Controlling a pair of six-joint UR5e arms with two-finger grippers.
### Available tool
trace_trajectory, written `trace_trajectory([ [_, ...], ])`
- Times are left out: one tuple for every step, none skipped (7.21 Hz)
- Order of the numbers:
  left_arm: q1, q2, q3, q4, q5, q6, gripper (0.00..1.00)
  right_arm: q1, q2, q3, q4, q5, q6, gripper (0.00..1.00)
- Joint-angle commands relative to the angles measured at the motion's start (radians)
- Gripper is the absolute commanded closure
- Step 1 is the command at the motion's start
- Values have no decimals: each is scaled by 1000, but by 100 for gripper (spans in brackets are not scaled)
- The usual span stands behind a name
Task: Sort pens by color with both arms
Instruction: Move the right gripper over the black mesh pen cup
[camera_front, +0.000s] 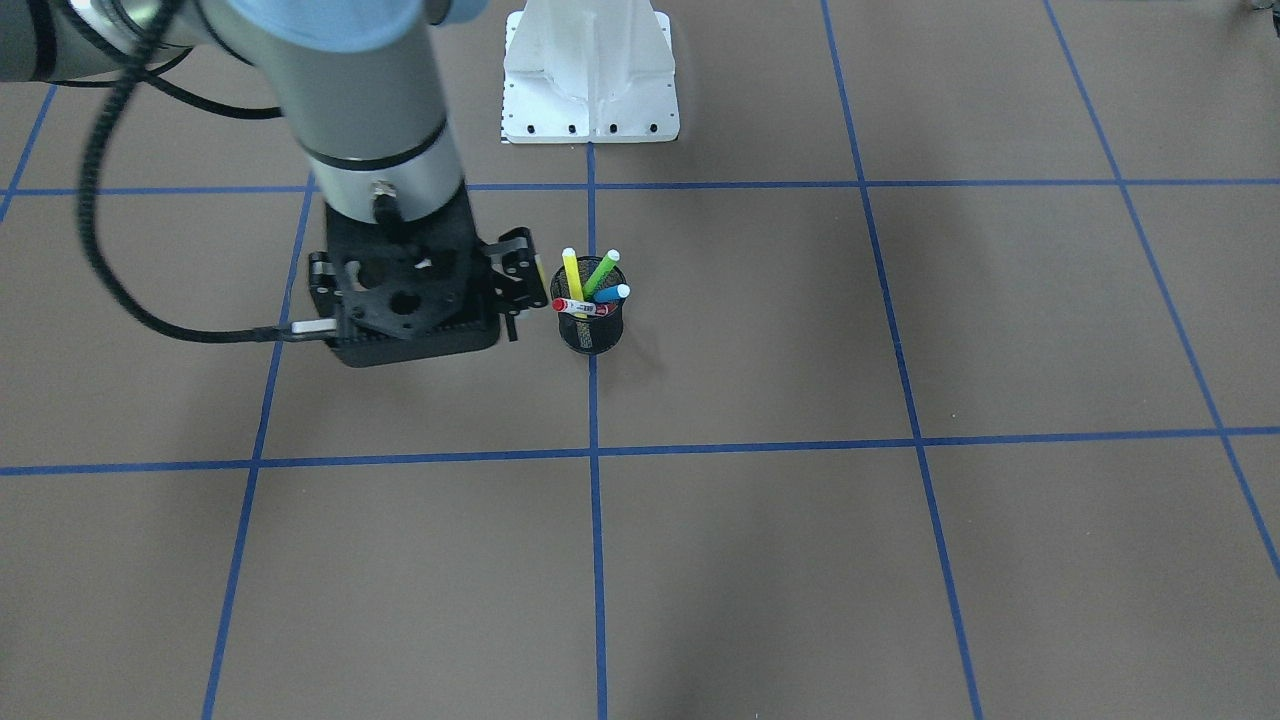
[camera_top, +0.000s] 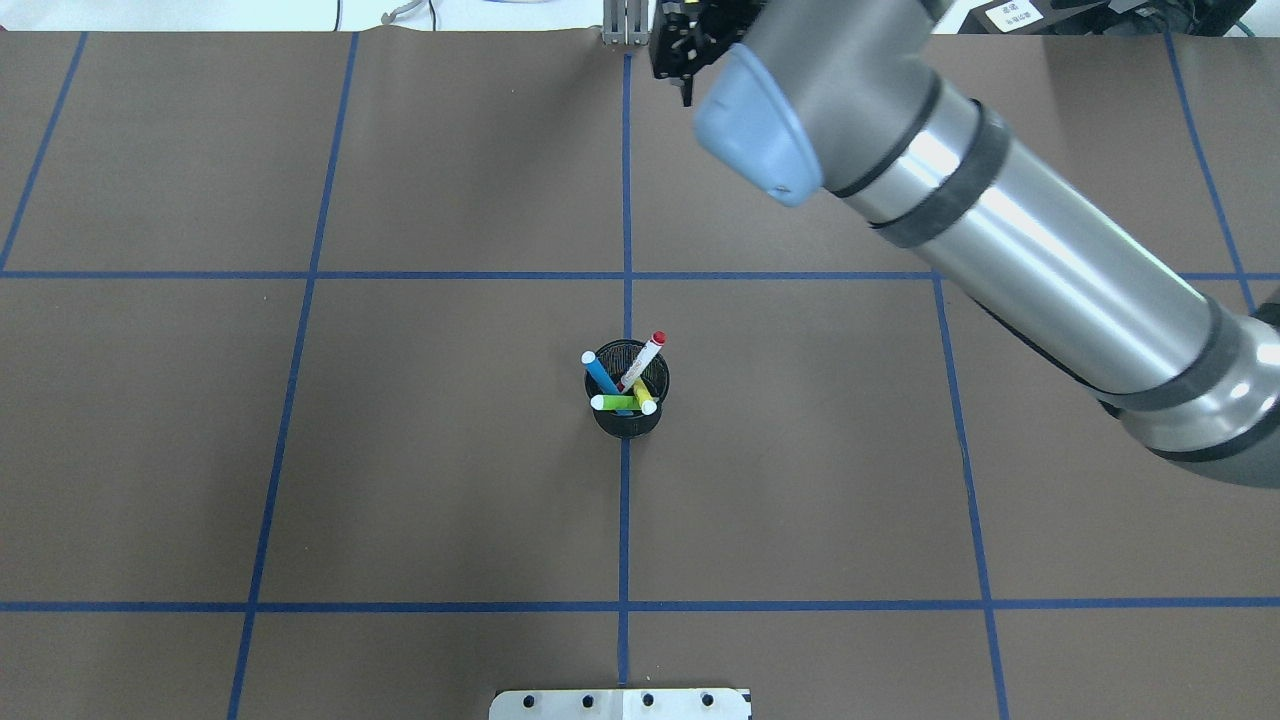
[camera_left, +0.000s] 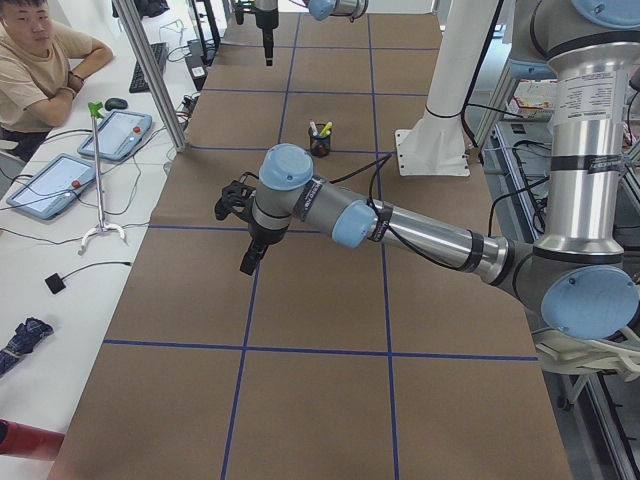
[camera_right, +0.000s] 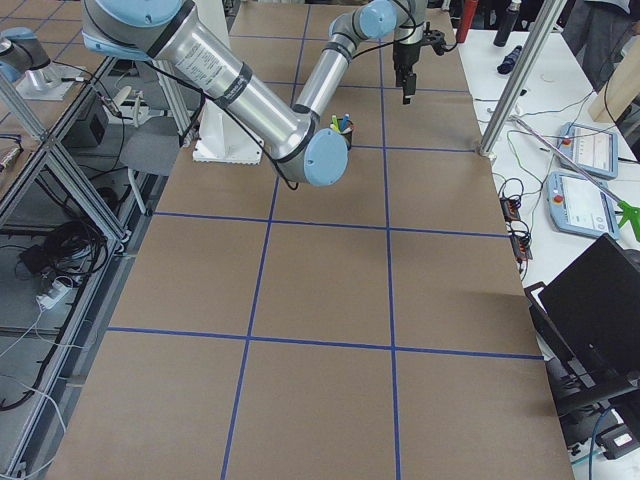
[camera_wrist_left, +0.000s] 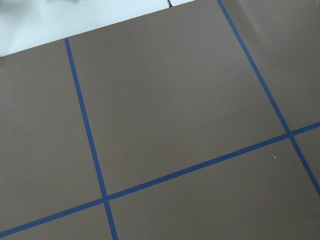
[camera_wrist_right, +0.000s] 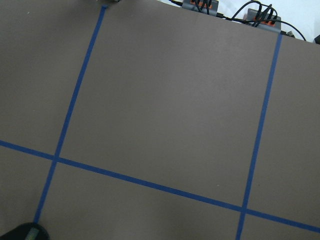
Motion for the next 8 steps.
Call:
trace_trajectory([
  [1,2,1,1,1,0,0,-74,195,-259,0,-10,29,1],
  [1,8,6,-4,4,0,0,-94,220,-294,0,-13,28,1],
  [1,8,7,-4,4,0,0,-116,263,-383,0,-11,16,1],
  [1,8,7,-4,4,0,0,-143,280,-437,0,-4,9,1],
  [1,8,7,-4,5,3,0,-182,279,-462,-2,1,6,2],
  [1,8,7,-4,5,5,0,-220,277,-498,-2,3,-1,5],
  [1,9,7,-5,5,8,0,-257,267,-499,-12,-5,-1,15],
  [1,9,6,-5,4,9,0,-279,259,-503,-20,-11,-1,19],
])
